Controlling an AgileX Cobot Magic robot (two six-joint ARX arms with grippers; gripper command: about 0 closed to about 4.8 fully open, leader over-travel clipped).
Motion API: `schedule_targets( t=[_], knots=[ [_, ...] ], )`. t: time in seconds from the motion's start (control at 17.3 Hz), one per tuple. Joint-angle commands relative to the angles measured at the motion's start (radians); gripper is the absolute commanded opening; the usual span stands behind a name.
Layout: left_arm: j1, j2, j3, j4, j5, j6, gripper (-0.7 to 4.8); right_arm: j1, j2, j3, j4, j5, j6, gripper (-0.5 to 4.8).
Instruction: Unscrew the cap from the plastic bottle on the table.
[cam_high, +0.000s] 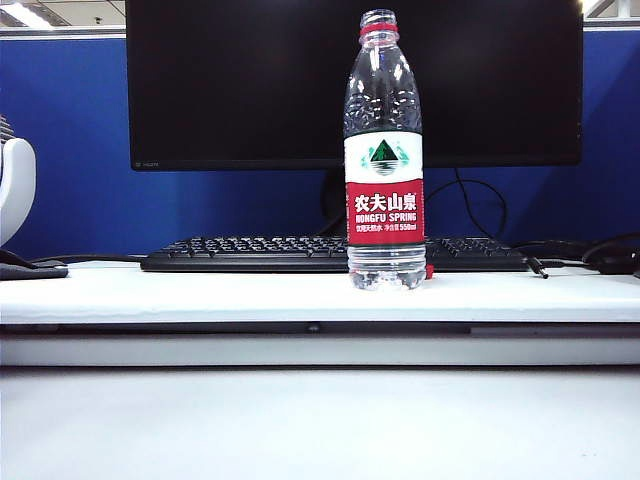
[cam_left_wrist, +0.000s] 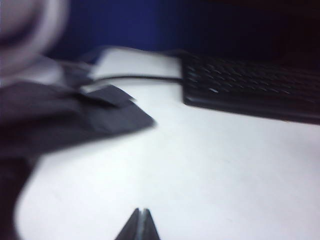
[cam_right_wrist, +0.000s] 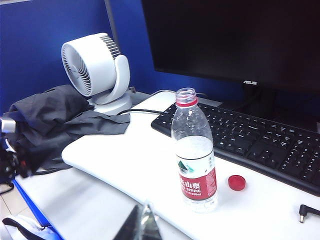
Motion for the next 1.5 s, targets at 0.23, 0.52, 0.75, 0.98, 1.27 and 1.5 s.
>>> schedule_targets(
  t=[0.23, 0.52, 0.75, 0.98, 1.27, 1.5],
  knots=[
    [0.341, -0.002, 0.000, 0.080, 0.329, 0.073, -0.02, 0.000, 0.000, 0.003, 0.017, 0.000, -0.001, -0.06],
    [0.587, -0.002, 0.000, 0.085, 0.433, 0.074, -0.02, 0.000, 0.000, 0.003, 0.017, 0.000, -0.001, -0.06],
    [0.594, -0.002, 0.000, 0.083, 0.432, 0.077, -0.02, 0.000, 0.000, 0.003, 0.017, 0.000, -0.001, -0.06],
    [0.594, -0.002, 0.000, 0.074, 0.452, 0.077, -0.02, 0.000, 0.000, 0.003, 0.017, 0.000, -0.001, -0.06],
    [0.594, -0.002, 0.000, 0.069, 0.458, 0.081, -0.02, 0.000, 0.000, 0.003, 0.017, 0.000, -0.001, -0.06],
    [0.594, -0.002, 0.000, 0.068, 0.525, 0.123, -0.02, 0.000, 0.000, 0.003, 0.017, 0.000, -0.001, -0.06]
  ],
)
